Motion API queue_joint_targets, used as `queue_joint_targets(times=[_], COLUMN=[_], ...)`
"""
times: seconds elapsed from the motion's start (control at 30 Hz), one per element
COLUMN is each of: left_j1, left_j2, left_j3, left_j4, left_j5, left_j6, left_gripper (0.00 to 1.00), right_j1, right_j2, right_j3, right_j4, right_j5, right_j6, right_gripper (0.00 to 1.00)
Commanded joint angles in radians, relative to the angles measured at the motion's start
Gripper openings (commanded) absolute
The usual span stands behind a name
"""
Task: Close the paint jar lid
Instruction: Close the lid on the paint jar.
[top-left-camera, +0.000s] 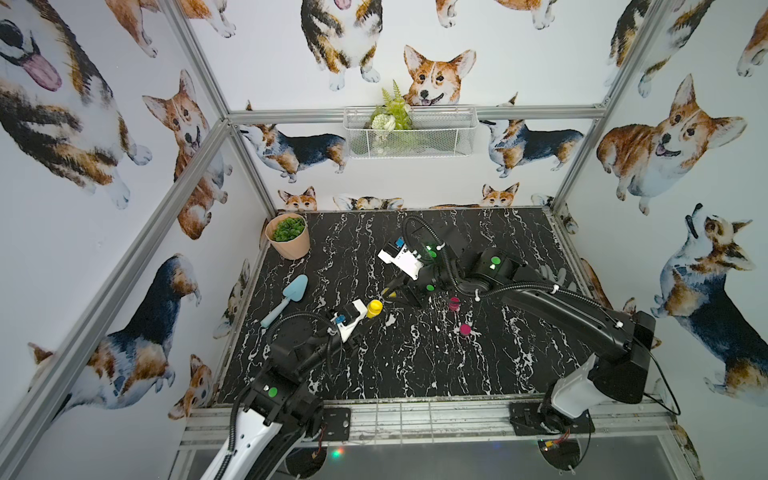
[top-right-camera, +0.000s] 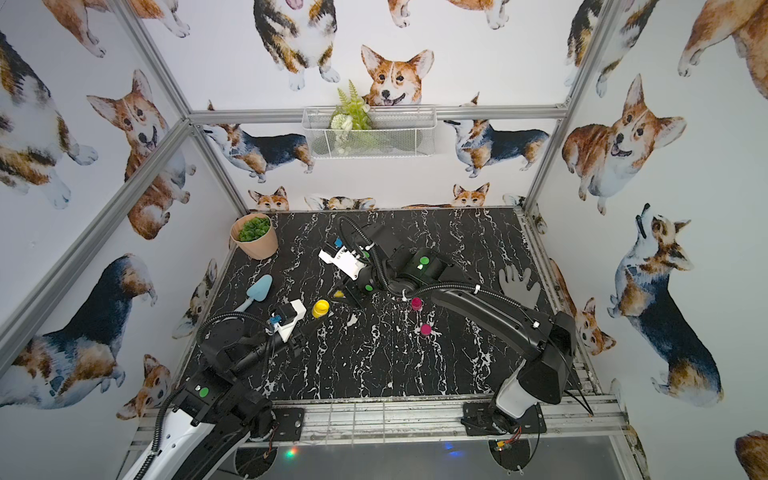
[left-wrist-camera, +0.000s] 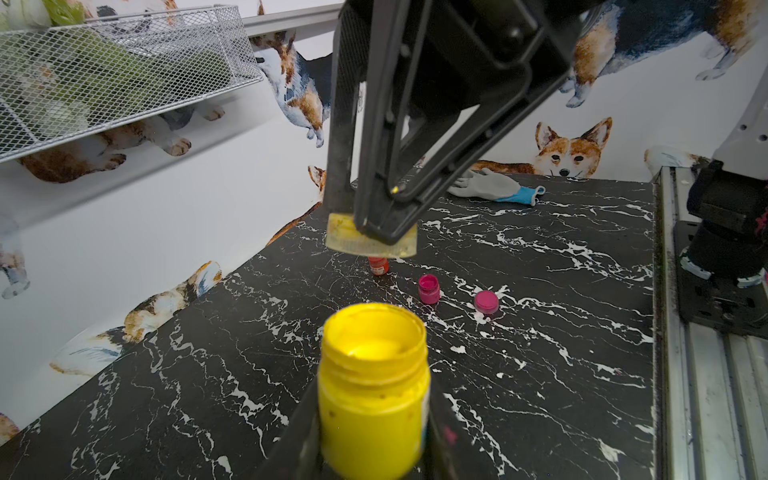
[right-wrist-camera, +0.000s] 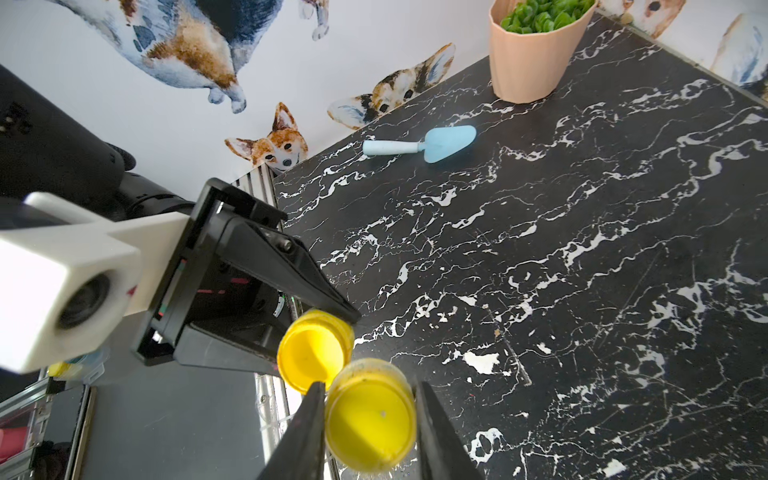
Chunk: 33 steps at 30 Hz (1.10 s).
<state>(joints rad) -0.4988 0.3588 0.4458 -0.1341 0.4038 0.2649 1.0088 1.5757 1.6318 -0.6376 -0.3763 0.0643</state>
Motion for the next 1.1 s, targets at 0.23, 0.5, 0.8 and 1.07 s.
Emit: queue_joint_targets(times=[0.23,0.5,0.8,1.07], left_j1=[-0.003,-0.004,-0.003,-0.003], left_j2=[0.0,-0.002,-0.002,0.001], left_j3=[0.004,0.004,0.004,0.006], left_j4=[0.018,0.018,0.018,0.018], left_j5=[-0.006,-0.008,-0.009,-0.006], left_j6=[0.005,0.005,0.007,0.008], left_gripper=[0.35,0.35,0.34,0.34], right_j1=[0.033,0.048,0.061,0.069], right_j2=[0.029,0.043,0.055,0.062], right_j3=[0.039,0.042,0.048,0.054], right_j4=[-0.014,0.002,0.01,0.011], right_j5=[-0.018,-0.024,-0.031,-0.033], right_j6=[-0.031,-0.024,-0.02,-0.023], right_gripper=[0.31,0.31,0.31,0.31])
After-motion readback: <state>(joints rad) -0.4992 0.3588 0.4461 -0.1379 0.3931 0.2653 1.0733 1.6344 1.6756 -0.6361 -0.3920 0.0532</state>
